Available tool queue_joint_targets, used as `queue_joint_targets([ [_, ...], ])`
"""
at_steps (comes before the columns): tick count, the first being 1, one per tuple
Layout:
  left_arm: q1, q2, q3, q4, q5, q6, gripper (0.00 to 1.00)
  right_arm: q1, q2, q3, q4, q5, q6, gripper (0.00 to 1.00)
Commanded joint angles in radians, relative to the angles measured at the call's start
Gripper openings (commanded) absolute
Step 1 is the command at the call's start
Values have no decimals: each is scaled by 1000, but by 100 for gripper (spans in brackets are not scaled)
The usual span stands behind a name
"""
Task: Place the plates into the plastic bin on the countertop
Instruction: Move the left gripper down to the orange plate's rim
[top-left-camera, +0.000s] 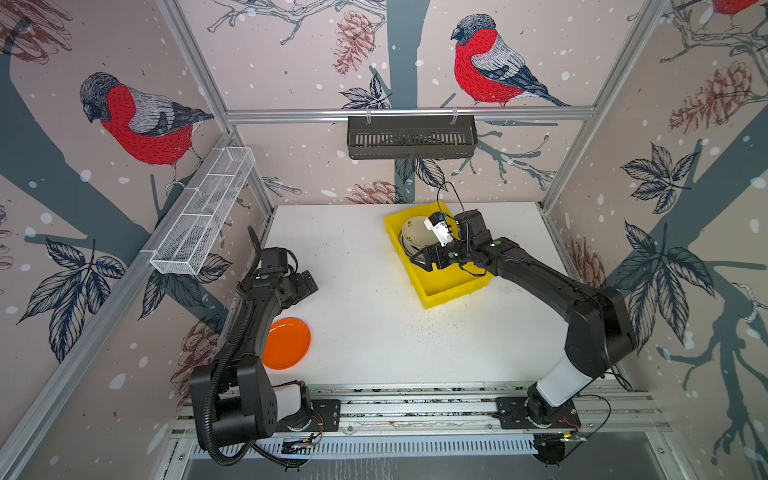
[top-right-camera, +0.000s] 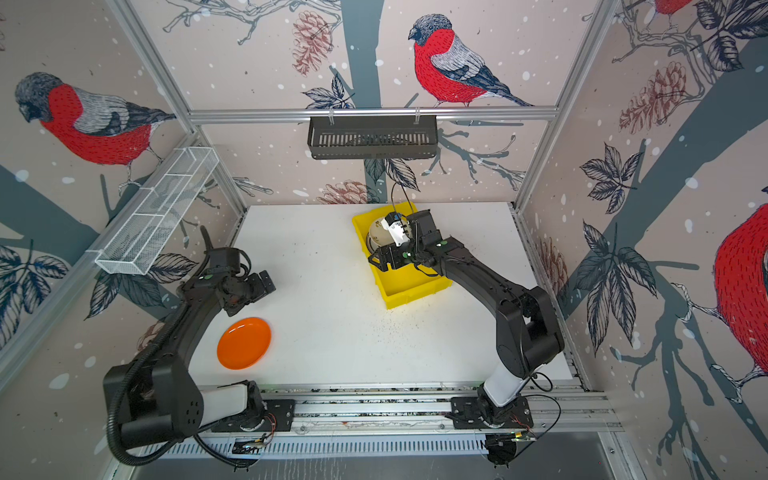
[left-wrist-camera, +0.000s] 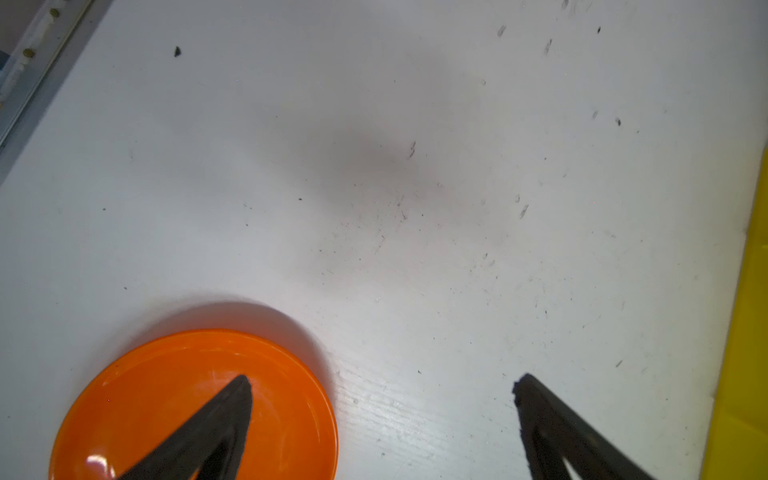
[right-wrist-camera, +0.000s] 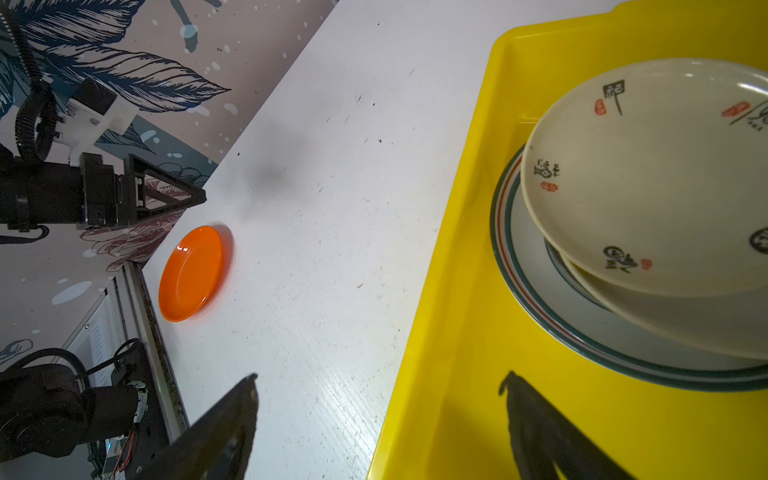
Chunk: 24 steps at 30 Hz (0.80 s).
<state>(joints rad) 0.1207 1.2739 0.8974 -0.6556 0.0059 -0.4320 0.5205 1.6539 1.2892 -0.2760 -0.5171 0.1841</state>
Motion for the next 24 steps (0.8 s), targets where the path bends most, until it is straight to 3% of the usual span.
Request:
queue_joint_targets([
  [1, -62, 8, 33, -91, -195, -51, 98, -1, -7, -3, 27, -10, 4, 93],
  [4, -156, 38, 90, -181, -382, -96, 97, -2, -9, -2, 24, -9, 6, 93],
  [9, -272, 112, 83, -217, -462, -180, 97, -4, -13, -5, 26, -9, 13, 93],
  [15, -329, 166, 32, -189, -400, -245, 86, -4, -12, -4, 14, 6, 14, 93],
  [24, -364, 109, -116, -91, -294, -283, 70, -1, -10, 5, -2, 41, 20, 93],
])
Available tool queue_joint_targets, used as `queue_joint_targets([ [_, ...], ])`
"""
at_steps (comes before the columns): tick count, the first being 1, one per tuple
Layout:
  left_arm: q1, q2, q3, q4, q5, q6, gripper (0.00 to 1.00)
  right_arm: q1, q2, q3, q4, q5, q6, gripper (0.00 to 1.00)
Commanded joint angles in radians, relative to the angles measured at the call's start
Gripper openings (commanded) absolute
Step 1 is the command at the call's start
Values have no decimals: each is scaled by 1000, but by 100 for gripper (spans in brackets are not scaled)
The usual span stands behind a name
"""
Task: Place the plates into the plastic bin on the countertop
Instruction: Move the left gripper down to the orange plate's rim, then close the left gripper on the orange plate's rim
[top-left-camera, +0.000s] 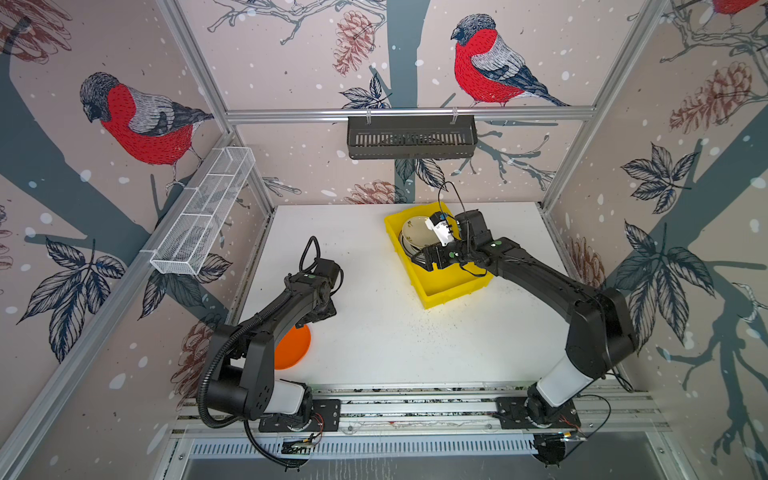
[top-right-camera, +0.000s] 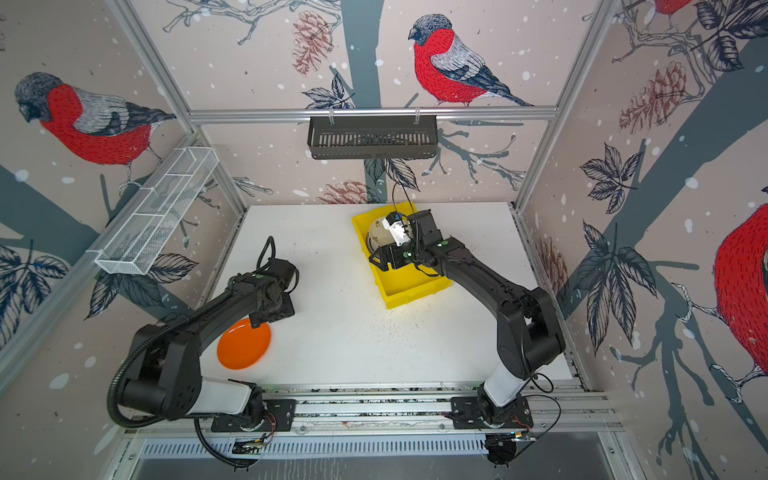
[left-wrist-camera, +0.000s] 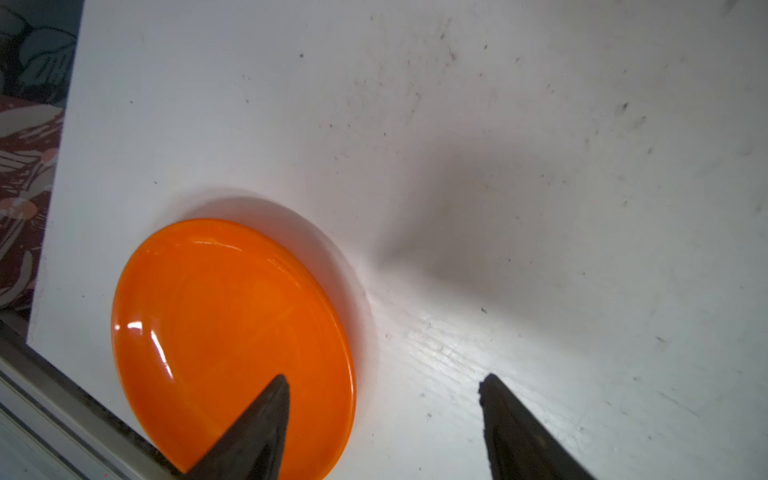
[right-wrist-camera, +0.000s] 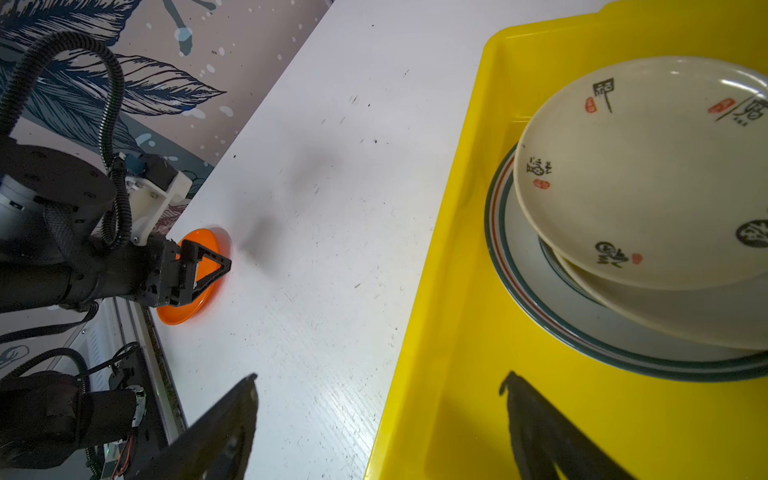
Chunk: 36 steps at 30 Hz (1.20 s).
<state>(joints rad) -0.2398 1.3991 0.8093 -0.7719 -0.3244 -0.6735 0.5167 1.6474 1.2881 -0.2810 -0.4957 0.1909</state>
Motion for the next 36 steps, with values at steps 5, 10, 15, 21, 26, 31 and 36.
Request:
queue_joint_targets([
  [5, -6, -52, -103, 56, 59, -59, 60, 1, -2, 9, -6, 36, 11, 93],
  [10, -7, -57, -134, 85, 78, -70, 52, 1, 0, 7, -10, 50, 12, 93],
  [15, -13, -52, -139, 71, 48, -91, 48, 0, -1, 6, -12, 62, 11, 93],
  [21, -21, -44, -136, 46, 10, -112, 47, 0, 6, 8, -24, 86, 9, 93],
  [26, -41, -33, -129, 31, -19, -137, 46, -1, 5, 7, -24, 90, 8, 92],
  [31, -46, -67, -144, 42, -30, -152, 47, 0, 2, 6, -21, 80, 6, 92],
  [36, -45, -92, -172, 93, -12, -153, 47, 0, -5, 3, -21, 84, 2, 92],
])
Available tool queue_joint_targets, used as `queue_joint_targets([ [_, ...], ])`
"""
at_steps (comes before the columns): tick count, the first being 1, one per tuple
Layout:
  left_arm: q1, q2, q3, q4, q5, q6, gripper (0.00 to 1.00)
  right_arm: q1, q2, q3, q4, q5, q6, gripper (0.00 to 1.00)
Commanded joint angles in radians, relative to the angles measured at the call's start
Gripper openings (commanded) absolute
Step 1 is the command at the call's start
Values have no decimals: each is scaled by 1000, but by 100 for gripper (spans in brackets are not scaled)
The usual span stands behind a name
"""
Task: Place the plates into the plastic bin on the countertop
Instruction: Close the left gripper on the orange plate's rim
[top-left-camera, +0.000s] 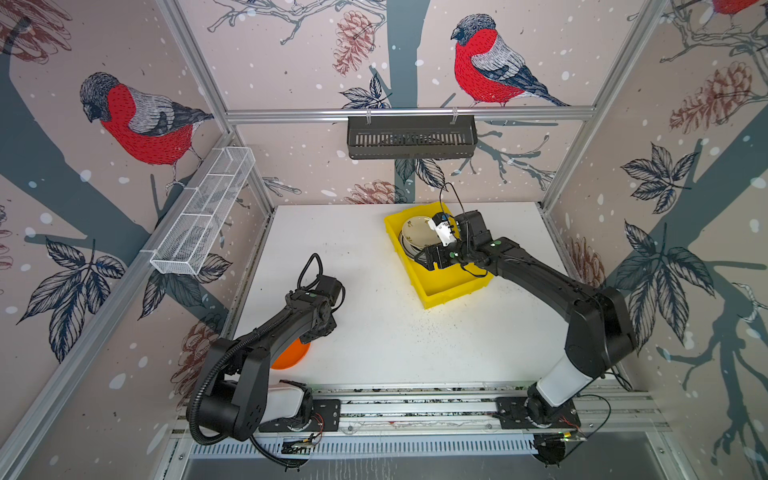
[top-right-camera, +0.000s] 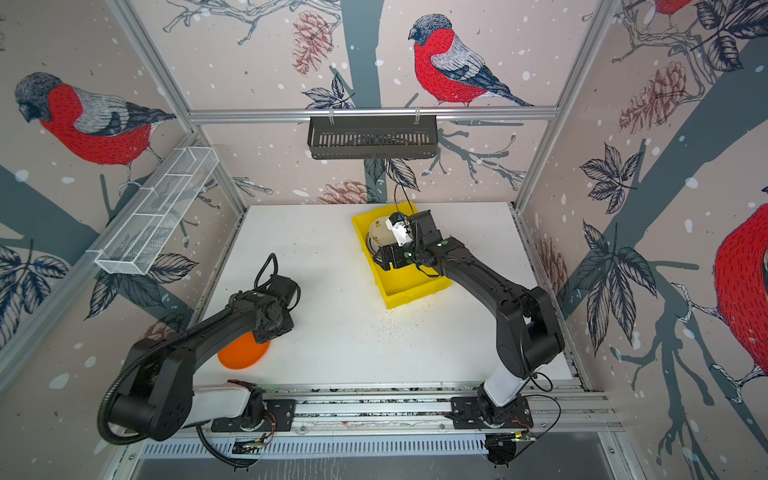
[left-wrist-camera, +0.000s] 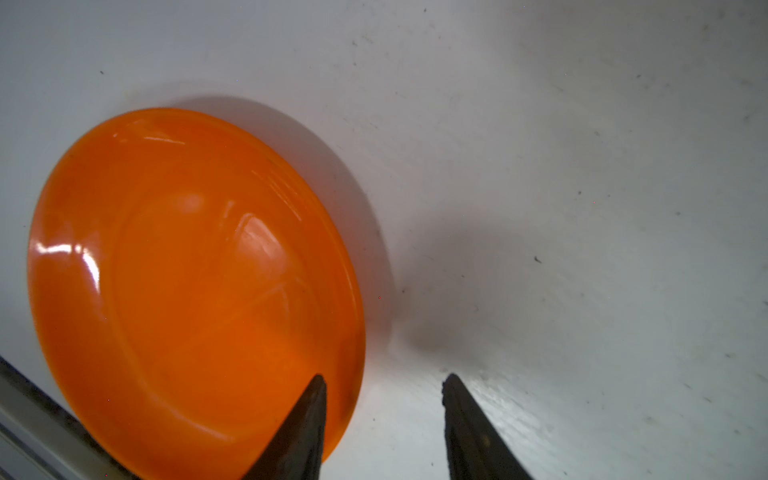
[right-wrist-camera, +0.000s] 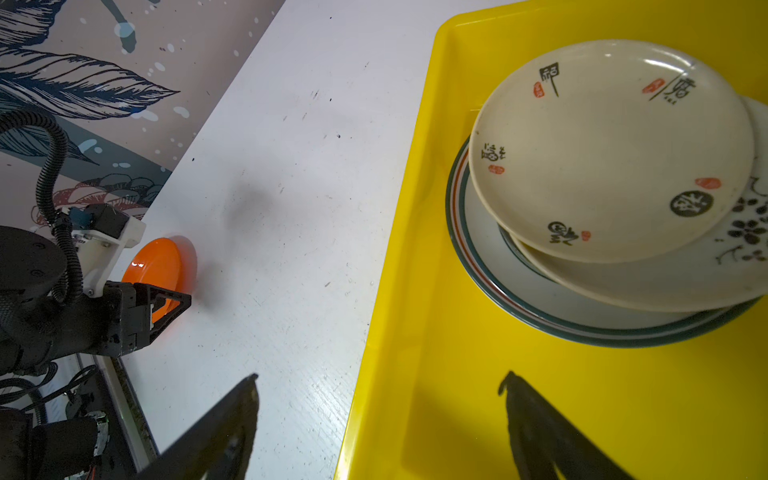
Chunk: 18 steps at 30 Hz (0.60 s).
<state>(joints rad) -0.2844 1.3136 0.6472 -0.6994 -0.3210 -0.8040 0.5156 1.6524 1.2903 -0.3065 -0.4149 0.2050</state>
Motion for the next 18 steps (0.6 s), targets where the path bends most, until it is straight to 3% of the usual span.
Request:
queue_joint_targets([
  [1, -1, -5, -15, 27, -14, -27, 47, 1, -11, 0, 4, 4, -12, 92],
  [8, 8, 35, -4, 4, -120, -73, 53, 2, -10, 0, 6, -5, -16, 92],
  [18, 28, 99, -10, 93, -61, -36, 54, 0, -10, 3, 1, 4, -25, 92],
])
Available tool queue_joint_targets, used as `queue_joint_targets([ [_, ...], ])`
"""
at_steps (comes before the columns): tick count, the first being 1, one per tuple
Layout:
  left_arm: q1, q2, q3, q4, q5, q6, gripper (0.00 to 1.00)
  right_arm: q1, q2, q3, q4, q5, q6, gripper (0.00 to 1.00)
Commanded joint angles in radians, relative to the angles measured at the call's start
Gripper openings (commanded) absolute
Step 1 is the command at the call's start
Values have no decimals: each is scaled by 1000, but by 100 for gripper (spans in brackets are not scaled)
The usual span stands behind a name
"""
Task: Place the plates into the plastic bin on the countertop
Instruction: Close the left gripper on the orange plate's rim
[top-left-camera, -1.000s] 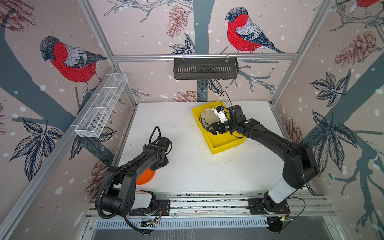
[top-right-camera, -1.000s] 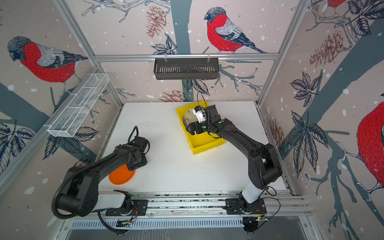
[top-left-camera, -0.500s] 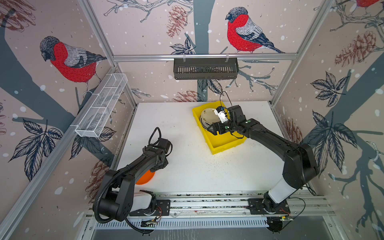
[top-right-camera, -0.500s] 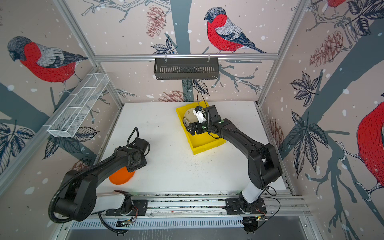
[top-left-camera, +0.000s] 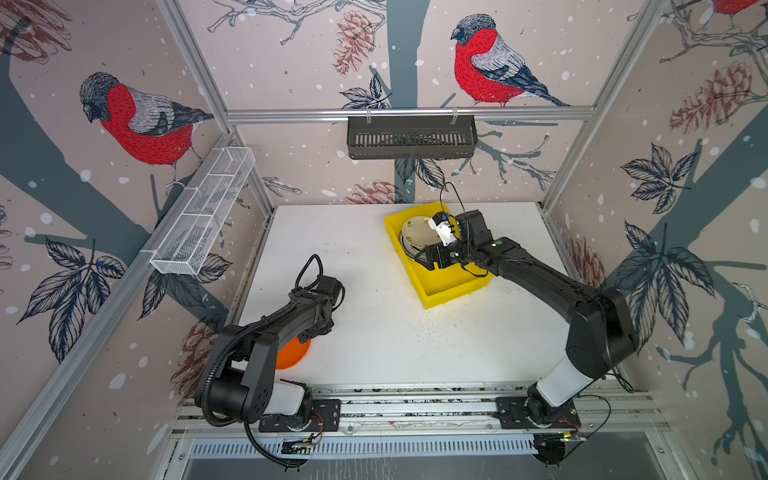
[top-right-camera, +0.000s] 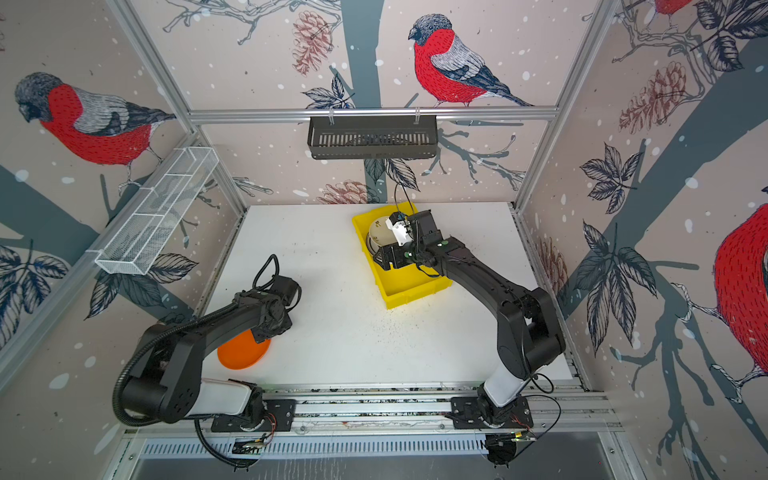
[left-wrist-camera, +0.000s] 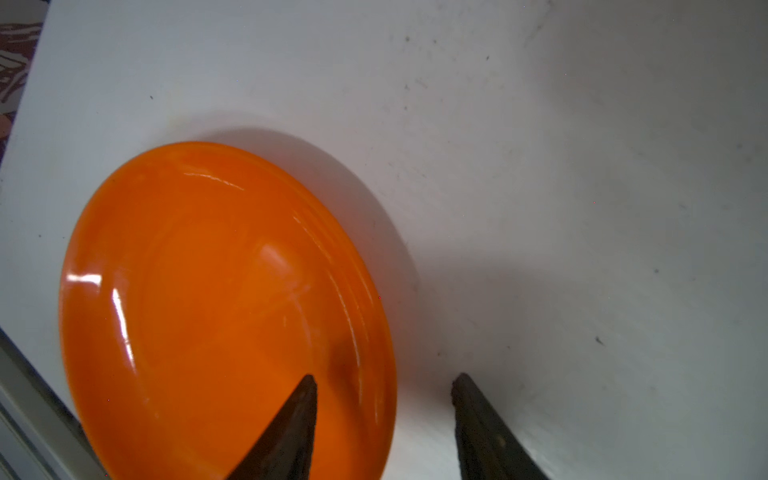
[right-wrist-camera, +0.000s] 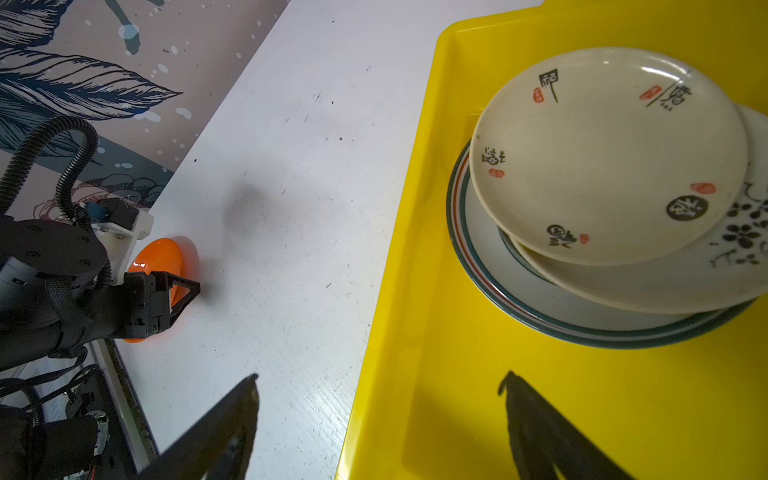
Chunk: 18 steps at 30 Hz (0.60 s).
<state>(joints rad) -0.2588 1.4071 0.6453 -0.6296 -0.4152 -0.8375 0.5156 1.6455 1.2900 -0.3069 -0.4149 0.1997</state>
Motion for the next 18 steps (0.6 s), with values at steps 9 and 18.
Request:
queue_joint_targets([
  [9, 1, -34, -57, 152, 165, 34, 50, -2, 10, 6, -3, 11, -21, 92],
  [18, -31, 0, -63, 305, 326, 77, 48, -3, 7, 6, -3, 22, -19, 92],
])
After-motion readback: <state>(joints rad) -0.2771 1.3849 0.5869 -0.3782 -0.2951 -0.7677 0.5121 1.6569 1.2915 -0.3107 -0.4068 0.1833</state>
